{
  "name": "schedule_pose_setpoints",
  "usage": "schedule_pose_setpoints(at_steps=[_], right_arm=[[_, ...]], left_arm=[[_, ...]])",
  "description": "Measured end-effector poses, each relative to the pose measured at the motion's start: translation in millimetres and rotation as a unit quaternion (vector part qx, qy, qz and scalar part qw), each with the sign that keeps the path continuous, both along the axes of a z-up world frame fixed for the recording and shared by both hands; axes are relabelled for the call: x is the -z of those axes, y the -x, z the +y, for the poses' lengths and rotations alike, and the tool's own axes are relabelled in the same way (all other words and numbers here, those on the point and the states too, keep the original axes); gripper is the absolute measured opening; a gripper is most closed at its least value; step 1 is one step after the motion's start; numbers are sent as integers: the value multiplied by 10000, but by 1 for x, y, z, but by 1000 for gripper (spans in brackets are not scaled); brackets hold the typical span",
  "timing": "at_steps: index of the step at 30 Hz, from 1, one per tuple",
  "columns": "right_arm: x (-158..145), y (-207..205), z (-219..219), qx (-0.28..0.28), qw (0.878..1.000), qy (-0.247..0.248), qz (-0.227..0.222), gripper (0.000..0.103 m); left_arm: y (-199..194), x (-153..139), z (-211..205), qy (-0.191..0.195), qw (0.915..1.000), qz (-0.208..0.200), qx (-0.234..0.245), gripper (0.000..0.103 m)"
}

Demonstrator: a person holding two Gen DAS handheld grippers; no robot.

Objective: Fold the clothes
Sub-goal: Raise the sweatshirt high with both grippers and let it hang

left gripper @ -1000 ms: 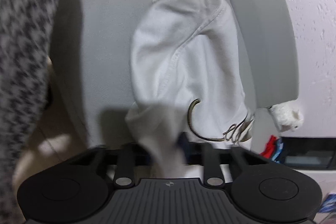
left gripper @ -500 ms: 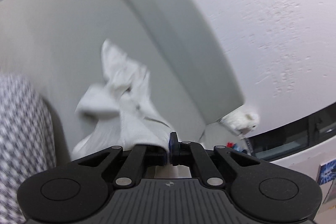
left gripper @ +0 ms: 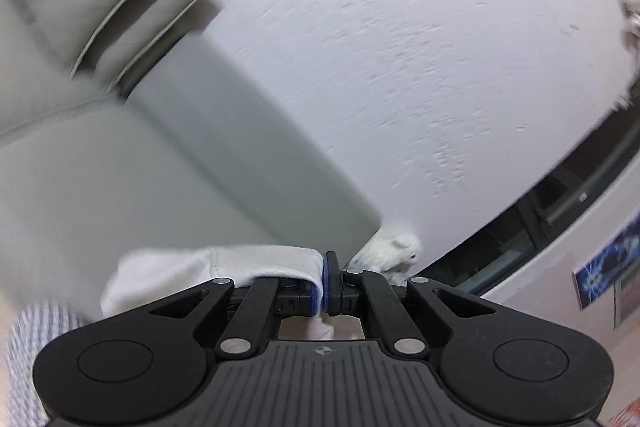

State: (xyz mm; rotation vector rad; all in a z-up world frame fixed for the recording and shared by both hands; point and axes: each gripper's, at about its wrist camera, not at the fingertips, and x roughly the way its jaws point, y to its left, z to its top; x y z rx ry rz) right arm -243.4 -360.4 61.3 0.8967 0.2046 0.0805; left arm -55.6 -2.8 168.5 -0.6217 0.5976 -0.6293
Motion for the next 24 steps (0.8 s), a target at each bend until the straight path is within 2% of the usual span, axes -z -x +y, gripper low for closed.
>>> schedule_pose_setpoints(at_steps=[3,7,10,12,13,16,17,18,19,20,21,24], right_arm=[[-52,10,2,106,9976,442,-529,2],[-102,8,9,310,9896,1107,-864,1],[-96,-20,-3,382,9916,1107,-555,1],[-69,-74,-26,408,9965,733,2,1],[-58,-94,-35,439,9966,679,133,1],[-48,-165,-59,763,9927,842,411,1],[-58,-189,-69,889,9915,891,338,1],[-77,-204,-74,1021,9894,1020,180,1],[-110,-209,-68,1138,9850,1295,-84,1],[-127,-212,-68,1213,9807,1508,-264,1],[-155,-210,-65,1343,9725,1814,-572,1],[-207,-194,-51,1572,9507,2495,-957,1]], left_arm=[[-1,-33,-4,-177,9991,-353,121,1],[-31,-38,-18,-585,9974,-251,351,1],[-86,-10,-40,-778,9946,400,561,0],[-139,2,-63,-845,9913,735,698,0],[-161,2,-74,-863,9902,817,741,0],[-212,-41,-108,-980,9923,377,663,0],[-219,-58,-114,-976,9933,125,603,1],[-222,-77,-119,-988,9935,-156,549,1],[-221,-98,-123,-1024,9923,-482,503,1],[-220,-119,-127,-1059,9900,-808,456,1],[-219,-131,-130,-1103,9878,-1006,436,1],[-219,-125,-136,-1288,9858,-933,544,1]])
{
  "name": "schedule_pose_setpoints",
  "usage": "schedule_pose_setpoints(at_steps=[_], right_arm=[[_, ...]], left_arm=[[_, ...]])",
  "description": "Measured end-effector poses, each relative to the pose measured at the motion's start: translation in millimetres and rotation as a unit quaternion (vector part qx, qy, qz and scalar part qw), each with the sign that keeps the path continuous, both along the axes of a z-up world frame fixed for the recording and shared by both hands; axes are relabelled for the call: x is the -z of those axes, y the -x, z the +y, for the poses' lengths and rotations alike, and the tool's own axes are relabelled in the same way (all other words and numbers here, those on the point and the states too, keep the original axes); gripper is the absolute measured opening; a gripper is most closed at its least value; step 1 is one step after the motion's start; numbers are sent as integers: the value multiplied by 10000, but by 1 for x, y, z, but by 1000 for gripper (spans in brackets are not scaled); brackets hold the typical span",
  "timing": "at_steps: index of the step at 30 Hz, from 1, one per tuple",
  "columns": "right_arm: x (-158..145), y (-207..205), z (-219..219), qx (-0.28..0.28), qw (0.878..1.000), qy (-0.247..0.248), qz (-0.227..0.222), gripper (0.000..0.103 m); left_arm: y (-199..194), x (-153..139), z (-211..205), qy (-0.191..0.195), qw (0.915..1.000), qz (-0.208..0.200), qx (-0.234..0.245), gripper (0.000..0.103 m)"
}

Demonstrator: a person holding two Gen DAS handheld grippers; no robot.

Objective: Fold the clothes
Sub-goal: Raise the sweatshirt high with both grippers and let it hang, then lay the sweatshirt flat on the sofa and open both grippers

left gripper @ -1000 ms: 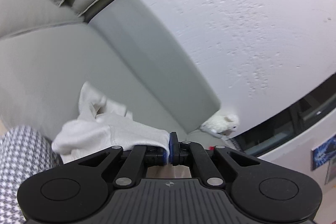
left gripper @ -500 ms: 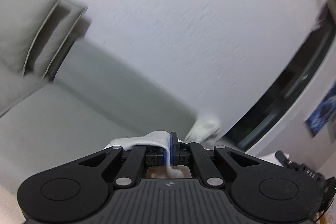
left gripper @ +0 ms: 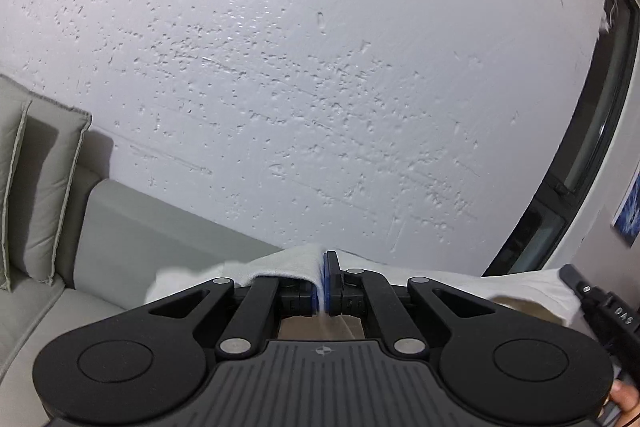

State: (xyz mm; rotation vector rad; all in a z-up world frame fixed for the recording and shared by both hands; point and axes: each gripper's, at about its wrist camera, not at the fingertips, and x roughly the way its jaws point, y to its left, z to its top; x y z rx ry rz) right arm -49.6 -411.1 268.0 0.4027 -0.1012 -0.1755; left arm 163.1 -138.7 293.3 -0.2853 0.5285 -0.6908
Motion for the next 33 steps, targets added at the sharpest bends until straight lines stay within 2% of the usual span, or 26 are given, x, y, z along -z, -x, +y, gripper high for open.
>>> schedule_pose_setpoints(at_steps=[3,5,8,9,10,13,14,15,16,19,20,22,25,26,27,29,30,32,33], right_arm=[[10,10,-2,119,9996,79,250,1],[36,14,-4,173,9982,-26,582,1],[97,17,-8,246,9911,-400,1247,1],[128,21,-9,295,9857,-624,1540,1],[141,23,-11,315,9834,-713,1639,1],[228,41,-12,463,9588,-1340,2463,1],[246,46,-12,483,9534,-1436,2609,1],[276,52,-11,517,9414,-1623,2912,1],[302,55,-9,550,9306,-1667,3213,1],[375,59,-4,623,8957,-1721,4052,1],[390,58,-4,650,8858,-1732,4256,1],[403,59,-2,645,8757,-1653,4491,1],[418,52,2,410,8549,-1336,4995,5],[415,50,1,366,8494,-1350,5088,14],[415,49,0,346,8454,-1383,5148,18],[412,55,-2,353,8455,-1465,5122,20],[408,57,-2,336,8487,-1486,5065,27],[400,65,-1,277,8551,-1436,4973,39],[396,68,-1,245,8580,-1405,4935,39]], left_arm=[[-5,57,-9,-200,9977,645,104,1],[-4,95,-16,-400,9938,1029,113,1],[6,184,-28,-936,9802,1738,132,2],[10,209,-30,-1095,9750,1928,133,2],[14,232,-30,-1249,9693,2113,112,2],[23,312,-23,-1723,9459,2750,17,2],[27,339,-21,-1878,9366,2959,-14,2],[32,365,-20,-2062,9265,3147,-37,5],[38,386,-20,-2250,9180,3265,-42,6],[57,432,-22,-2824,9005,3306,-87,15],[62,438,-21,-2920,9002,3228,-100,24],[68,436,-17,-2996,9032,3070,-118,27],[78,434,-13,-3108,9072,2832,-145,40],[81,431,-12,-3131,9084,2768,-152,41],[84,425,-12,-3131,9102,2708,-157,45],[93,410,-8,-3150,9152,2508,-173,55],[101,399,-7,-3194,9172,2373,-187,61],[114,386,-1,-3332,9174,2160,-244,63],[117,380,2,-3397,9165,2094,-282,63]])
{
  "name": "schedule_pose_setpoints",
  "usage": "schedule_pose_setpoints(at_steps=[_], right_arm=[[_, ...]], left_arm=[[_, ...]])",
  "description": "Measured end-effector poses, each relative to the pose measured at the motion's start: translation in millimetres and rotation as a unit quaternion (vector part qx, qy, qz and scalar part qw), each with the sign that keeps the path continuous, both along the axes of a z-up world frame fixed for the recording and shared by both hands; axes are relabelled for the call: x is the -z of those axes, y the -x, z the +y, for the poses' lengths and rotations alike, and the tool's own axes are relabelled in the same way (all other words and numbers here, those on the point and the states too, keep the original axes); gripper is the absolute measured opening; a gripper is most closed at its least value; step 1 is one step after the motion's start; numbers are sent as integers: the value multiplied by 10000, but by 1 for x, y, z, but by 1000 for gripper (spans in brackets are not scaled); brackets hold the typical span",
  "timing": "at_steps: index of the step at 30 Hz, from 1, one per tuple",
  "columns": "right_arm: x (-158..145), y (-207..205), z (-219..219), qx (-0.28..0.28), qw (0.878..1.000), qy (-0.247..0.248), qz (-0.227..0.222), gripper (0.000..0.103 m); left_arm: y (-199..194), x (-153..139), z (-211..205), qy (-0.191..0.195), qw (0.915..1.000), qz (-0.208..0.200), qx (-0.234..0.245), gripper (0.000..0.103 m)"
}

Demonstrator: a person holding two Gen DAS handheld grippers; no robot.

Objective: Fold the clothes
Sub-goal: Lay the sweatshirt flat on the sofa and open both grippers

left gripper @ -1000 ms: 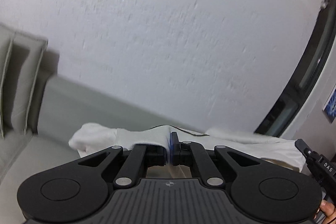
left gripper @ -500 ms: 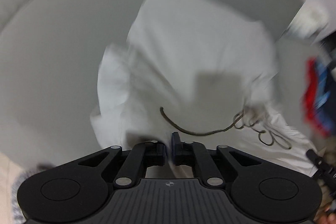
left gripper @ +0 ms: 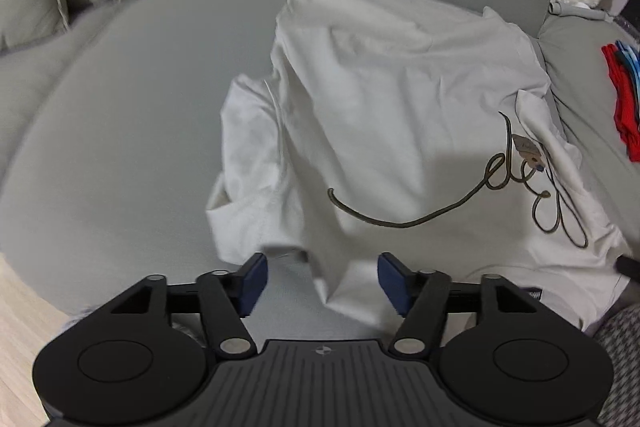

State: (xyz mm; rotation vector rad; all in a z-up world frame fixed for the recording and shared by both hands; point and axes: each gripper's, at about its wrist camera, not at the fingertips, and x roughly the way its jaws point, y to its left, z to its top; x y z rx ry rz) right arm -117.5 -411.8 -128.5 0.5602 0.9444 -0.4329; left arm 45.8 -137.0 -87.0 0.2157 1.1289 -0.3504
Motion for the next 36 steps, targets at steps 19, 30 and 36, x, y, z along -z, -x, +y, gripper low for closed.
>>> schedule_pose_setpoints(at_steps=[19,30,36], right_arm=[[0,38,-144,-610,9773,32,-2031,51],[28,55,-206,-112,9707,-50,-2402,51],[0,49,-198,-241,9584,501,-2800,52]], left_arm=[[35,-4,-51,-614,9972,-414,-71,65],[43,3,-79,-700,9966,-430,-1,66],[44,1,-81,-651,9965,-529,-34,67]])
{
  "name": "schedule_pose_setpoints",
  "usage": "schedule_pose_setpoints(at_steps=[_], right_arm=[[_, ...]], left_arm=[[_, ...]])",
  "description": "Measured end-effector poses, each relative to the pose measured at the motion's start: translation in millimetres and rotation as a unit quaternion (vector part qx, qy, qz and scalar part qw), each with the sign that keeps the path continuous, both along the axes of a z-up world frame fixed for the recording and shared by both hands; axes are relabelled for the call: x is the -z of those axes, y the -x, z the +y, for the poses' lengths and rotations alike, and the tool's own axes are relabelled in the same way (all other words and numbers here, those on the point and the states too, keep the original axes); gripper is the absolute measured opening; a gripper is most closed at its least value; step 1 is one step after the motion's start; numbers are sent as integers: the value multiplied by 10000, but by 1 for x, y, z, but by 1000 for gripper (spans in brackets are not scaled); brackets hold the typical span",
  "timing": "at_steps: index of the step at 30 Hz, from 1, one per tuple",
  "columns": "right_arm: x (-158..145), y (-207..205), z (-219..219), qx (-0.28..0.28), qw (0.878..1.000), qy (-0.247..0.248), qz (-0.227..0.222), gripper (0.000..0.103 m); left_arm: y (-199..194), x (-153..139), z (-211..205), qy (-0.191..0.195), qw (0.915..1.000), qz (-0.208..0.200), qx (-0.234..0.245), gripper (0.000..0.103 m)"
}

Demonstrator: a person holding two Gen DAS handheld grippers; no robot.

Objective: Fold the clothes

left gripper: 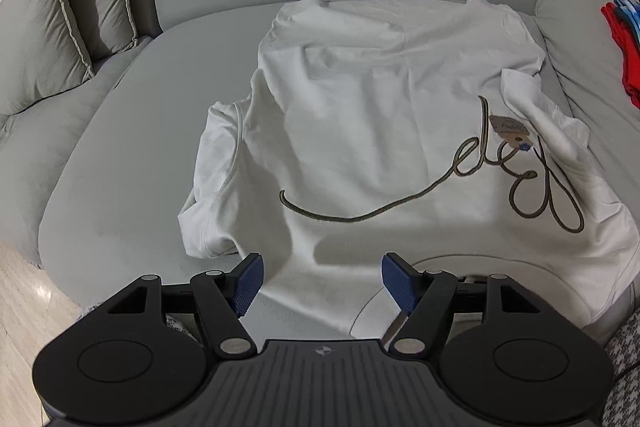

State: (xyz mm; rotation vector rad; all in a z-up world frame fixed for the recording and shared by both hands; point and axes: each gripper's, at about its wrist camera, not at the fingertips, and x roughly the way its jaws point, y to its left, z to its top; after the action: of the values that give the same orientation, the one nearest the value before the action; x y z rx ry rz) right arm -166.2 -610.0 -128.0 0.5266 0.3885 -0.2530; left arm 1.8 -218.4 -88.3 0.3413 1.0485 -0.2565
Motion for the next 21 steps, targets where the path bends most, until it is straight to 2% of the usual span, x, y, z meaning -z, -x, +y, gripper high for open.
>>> schedule_pose_setpoints(at_steps=[2,4,7,13,17,21], right_arm=[[-8,-3,8,-79,9999,98,-4,57],[-14,-7,19,-152,9996,236,16,58],[-16,-14,33,-247,9995,189,62,58],[2,-39,61,-304,9970,50,706,58],[24,-58,78,-271,9914,-262,1257,58],[29,-68,107,-454,9870,-313,1508,58]], left_arm=[[1,0,2,31,10000,2,10,67],[2,0,6,63,10000,-7,31,67],[2,1,13,136,9999,6,-34,69],[0,6,28,385,9991,97,-165,70],[-1,9,33,576,9981,124,-162,70],[-6,12,37,819,9963,163,-217,74]])
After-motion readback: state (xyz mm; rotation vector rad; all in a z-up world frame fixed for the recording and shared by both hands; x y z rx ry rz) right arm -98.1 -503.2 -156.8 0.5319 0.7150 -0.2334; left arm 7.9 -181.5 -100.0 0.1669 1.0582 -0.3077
